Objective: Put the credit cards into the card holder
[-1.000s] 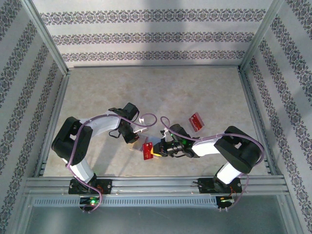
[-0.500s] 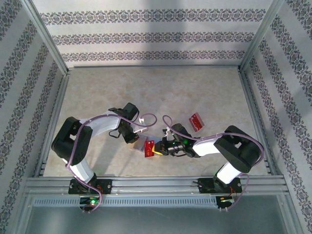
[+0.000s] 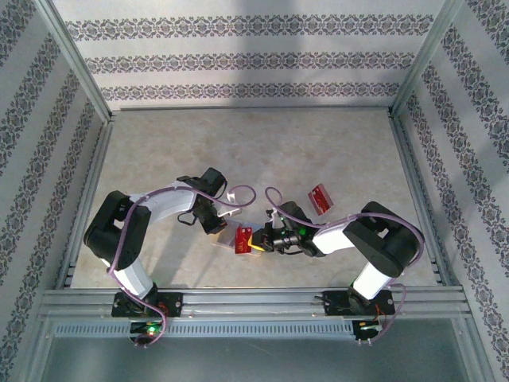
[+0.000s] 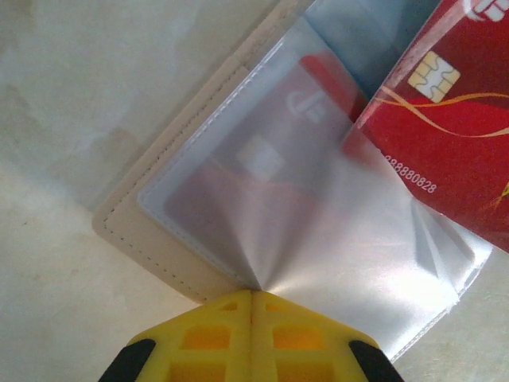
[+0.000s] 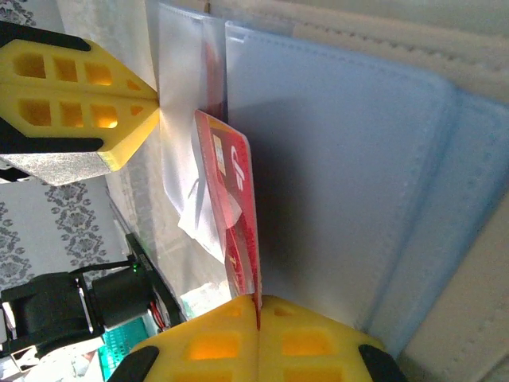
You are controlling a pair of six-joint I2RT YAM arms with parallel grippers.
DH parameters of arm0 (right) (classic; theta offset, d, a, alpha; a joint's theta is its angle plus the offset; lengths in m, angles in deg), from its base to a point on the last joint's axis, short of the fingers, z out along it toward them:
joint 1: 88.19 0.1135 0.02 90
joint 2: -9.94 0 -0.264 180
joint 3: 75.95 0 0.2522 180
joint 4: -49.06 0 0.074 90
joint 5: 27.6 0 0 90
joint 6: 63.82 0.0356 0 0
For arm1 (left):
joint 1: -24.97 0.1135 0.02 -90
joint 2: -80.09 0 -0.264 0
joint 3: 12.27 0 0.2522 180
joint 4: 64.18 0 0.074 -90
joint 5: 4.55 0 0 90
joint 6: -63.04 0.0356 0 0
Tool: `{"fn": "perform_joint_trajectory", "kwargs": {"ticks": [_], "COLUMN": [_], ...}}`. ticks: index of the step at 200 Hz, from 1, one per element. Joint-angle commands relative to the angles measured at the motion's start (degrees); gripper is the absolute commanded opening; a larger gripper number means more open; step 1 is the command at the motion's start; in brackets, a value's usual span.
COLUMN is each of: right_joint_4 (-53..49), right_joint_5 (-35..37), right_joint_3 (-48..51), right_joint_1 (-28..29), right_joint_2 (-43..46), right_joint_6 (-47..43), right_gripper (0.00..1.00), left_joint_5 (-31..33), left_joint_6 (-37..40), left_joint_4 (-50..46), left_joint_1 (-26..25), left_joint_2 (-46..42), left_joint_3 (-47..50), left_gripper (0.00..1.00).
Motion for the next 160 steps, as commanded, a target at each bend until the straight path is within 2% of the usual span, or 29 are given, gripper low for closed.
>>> {"fn": "perform_joint_trajectory", "kwargs": {"ticks": [1, 125, 160], "right_joint_4": [0.9, 5.4, 5.4], "right_joint_5": [4.0, 11.3, 15.3], "right_joint_3": [-0.5, -0.9, 0.4], "right_joint_1": [-0.4, 3.3, 5.2], "right_joint_2": [-1.5, -4.3, -3.3], "right_joint_6": [1.2, 4.8, 6.2], "right_gripper": [0.0, 0.0, 0.0], "left_joint_5": [0.4, -0.5, -0.7], "left_joint_6": [0.1, -0.7, -0.9], "left_joint_4": [-1.3, -1.3, -1.3], "left_joint_1": [-1.2, -1.9, -1.9], "left_joint_2": [0.0, -0.6, -0.9], "left_joint_3": [1.0, 1.4, 1.6], "left_gripper": [0.02, 0.02, 0.02]}}
